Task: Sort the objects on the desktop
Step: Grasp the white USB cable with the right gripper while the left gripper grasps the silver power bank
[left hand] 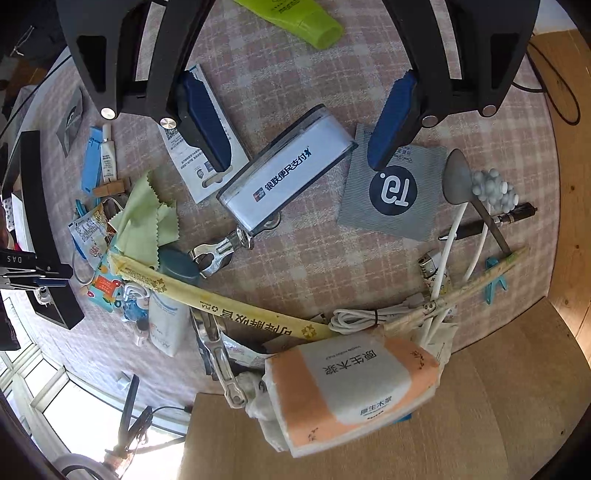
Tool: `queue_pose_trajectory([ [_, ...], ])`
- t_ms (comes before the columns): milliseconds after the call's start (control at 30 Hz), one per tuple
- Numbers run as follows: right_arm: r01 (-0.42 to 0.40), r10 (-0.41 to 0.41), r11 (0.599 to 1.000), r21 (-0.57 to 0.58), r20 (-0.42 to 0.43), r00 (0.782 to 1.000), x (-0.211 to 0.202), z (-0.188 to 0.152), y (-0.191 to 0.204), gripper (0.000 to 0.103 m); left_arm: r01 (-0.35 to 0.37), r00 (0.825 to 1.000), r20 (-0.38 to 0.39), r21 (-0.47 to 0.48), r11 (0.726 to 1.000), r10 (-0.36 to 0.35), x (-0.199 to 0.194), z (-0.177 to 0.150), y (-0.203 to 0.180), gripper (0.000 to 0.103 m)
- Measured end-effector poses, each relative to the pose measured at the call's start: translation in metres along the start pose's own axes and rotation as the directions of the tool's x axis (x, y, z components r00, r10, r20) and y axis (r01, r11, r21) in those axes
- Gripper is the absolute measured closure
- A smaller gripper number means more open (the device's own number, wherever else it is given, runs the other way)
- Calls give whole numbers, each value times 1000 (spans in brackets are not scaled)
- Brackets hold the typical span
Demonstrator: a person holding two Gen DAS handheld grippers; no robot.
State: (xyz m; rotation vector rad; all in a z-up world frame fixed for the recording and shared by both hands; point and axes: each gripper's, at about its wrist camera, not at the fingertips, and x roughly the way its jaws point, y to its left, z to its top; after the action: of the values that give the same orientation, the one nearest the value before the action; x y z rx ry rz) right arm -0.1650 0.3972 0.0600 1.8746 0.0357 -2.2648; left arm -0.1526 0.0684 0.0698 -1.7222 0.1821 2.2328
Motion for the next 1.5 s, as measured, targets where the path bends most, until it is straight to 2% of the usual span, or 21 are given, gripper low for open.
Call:
queue_pose_trajectory([
  [133,-4,4,1000,2,-18,1000,11,7,-2,65,28,1000,4,5,1000,-28,3,4,-3,31],
  [200,-11,11,1000,0,-32,999,18,10,-1,72,34,999,3,8,999,-34,5,6,-5,32],
  [300,-16,16,1000,-7,-48,999,26,11,1,76,40,999,-3,0,999,-40,9,9,-5,39],
  [500,-28,27,1000,-14,-58,998,32,9,6,91,53,999,4,-21,998,-53,9,7,-3,43],
  [533,-32,32,999,-9,-56,998,32,8,5,91,50,999,5,-26,998,-50,9,6,-4,56],
  [567,-34,33,999,-6,-53,998,31,7,5,92,52,999,-2,-30,998,-52,10,6,-5,78],
  [800,-41,41,999,0,-20,999,18,-5,6,98,48,999,-9,-100,994,-49,7,0,0,80],
  [1067,-51,50,999,18,56,997,-18,-18,-5,99,46,999,33,-108,993,-43,-21,-8,-12,80],
  [1133,-58,55,998,26,77,995,-32,-18,-19,99,48,998,45,-101,994,-44,-30,-9,-21,80],
  [1333,-55,49,998,41,135,990,-64,-29,-25,99,69,994,84,-52,996,-64,-52,-4,-56,80],
  [1500,-32,19,997,67,175,984,-90,-44,-48,99,100,990,102,14,995,-101,-56,11,-109,80],
])
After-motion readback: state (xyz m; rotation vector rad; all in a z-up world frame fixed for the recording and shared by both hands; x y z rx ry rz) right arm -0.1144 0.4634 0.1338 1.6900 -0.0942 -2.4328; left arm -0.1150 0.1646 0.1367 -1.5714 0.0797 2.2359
